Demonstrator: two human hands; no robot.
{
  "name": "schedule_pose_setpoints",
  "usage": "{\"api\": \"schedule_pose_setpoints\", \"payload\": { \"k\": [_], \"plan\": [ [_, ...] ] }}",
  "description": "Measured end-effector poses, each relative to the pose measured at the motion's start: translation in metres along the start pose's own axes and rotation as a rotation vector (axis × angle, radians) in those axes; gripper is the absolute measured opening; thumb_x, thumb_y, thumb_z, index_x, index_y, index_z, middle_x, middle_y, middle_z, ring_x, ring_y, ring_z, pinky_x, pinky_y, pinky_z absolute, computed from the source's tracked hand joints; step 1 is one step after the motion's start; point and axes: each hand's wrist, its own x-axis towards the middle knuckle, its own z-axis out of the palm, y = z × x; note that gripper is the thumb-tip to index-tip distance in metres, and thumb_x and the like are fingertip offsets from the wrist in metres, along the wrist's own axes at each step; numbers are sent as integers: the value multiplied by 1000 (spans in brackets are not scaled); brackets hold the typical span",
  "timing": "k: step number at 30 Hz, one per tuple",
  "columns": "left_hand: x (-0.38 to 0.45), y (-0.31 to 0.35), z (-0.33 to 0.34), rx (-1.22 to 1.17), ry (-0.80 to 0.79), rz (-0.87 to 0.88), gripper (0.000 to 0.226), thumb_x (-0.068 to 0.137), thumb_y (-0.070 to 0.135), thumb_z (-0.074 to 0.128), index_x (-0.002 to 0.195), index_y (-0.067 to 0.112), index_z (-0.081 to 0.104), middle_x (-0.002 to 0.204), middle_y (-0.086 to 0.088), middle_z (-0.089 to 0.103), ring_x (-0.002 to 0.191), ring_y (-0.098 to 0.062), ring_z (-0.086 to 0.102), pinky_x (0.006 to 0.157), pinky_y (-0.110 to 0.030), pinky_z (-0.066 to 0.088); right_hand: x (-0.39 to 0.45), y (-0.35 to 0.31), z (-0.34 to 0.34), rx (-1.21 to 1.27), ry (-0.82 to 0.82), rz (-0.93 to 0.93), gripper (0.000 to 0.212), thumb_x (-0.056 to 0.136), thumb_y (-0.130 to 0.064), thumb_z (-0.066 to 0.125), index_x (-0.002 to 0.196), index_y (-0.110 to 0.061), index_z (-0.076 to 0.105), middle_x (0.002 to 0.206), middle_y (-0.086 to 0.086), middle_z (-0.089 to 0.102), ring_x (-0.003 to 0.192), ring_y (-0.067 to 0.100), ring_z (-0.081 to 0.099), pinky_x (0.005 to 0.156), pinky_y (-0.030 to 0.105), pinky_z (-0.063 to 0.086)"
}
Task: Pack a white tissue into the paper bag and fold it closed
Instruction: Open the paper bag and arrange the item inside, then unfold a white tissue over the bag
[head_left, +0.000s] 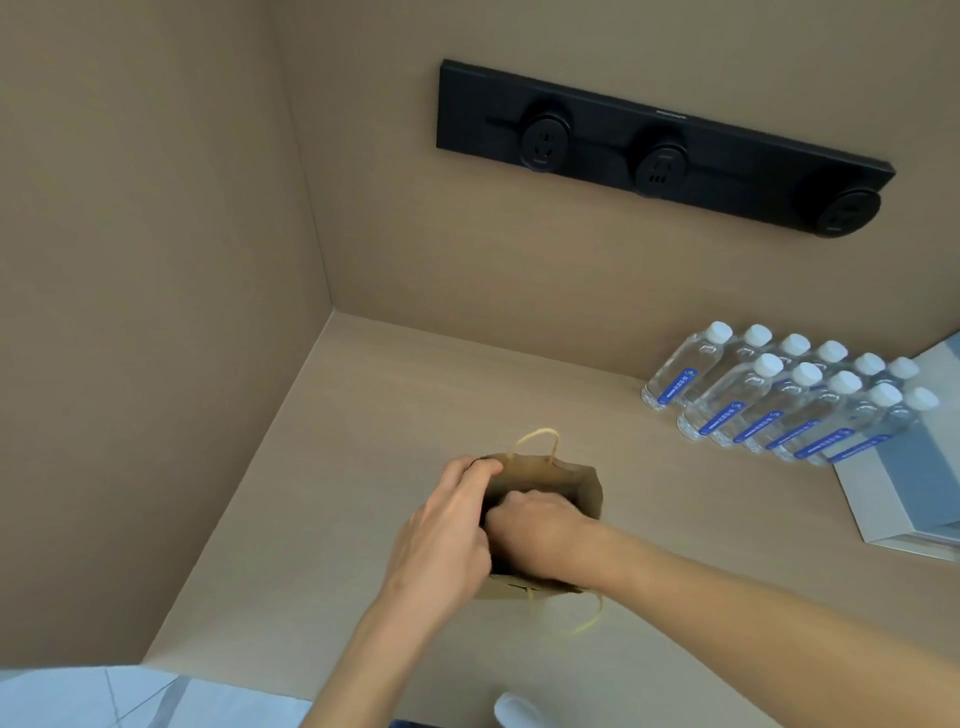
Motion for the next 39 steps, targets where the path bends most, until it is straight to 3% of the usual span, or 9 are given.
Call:
{"api": "schedule_pose_setpoints", "payload": {
  "k": [5,10,14,17,21,25,29,32,39],
  "plan": [
    [7,-1,-19,-50,104,19,43,90,16,45,113,53,41,140,18,33,97,-16,61,85,-39,53,-68,33,-47,815,227,153,30,89,-23,58,61,-20,49,60,-3,45,56,17,43,52,29,34],
    [-2,14,-43,-222,359,118,25,93,18,57,101,41,62,114,24,54,96,0,59,76,-4,43,-126,43,-53,1597,415,59,14,91,-18,63,90,-8,73,74,8,70,65,24,67,57,33,55],
    [-20,56,-52,-323,437,200,11,81,35,56,89,37,65,87,12,66,77,-9,63,65,-8,45,-140,35,-38,1888,480,0,24,83,-27,70,87,-3,71,77,11,67,66,25,63,54,26,48],
    [-32,76,-49,-458,322,141,21,72,48,56,87,37,64,62,2,65,52,-11,57,55,-17,48,-144,28,-28,2085,439,-78,27,85,-26,68,95,-2,74,87,12,74,72,22,69,54,23,51],
    [-35,86,-42,-646,9,87,39,63,46,71,102,44,66,71,4,74,64,-14,68,62,-24,56,-150,23,-26,1994,473,-171,37,90,-32,64,110,-2,71,102,12,73,85,24,64,63,27,44],
    [-31,92,-38,-744,95,94,25,65,13,76,86,27,76,75,-4,77,65,-15,68,59,-21,56,-155,22,-26,1881,638,-171,37,84,-36,70,107,-7,73,97,8,73,81,23,63,64,28,44],
    [-29,96,-42,-686,87,120,24,73,0,78,78,24,77,65,0,71,58,-10,62,53,-16,51,-157,25,-28,1816,1018,-94,33,75,-13,77,103,-27,66,94,11,77,83,24,73,65,28,57],
    [-29,100,-46,-683,101,137,21,70,11,75,83,27,77,75,-10,72,62,-17,64,56,-20,53,-158,28,-27,1665,1138,-68,54,74,-5,76,116,-36,63,91,9,76,83,23,70,73,27,57],
    [-31,102,-53,-618,165,197,23,69,15,73,86,31,76,74,1,73,67,-23,62,63,-26,52,-159,28,-29,1356,1260,-39,25,72,-9,76,87,-29,77,79,-3,63,70,12,55,65,15,43]
  ]
}}
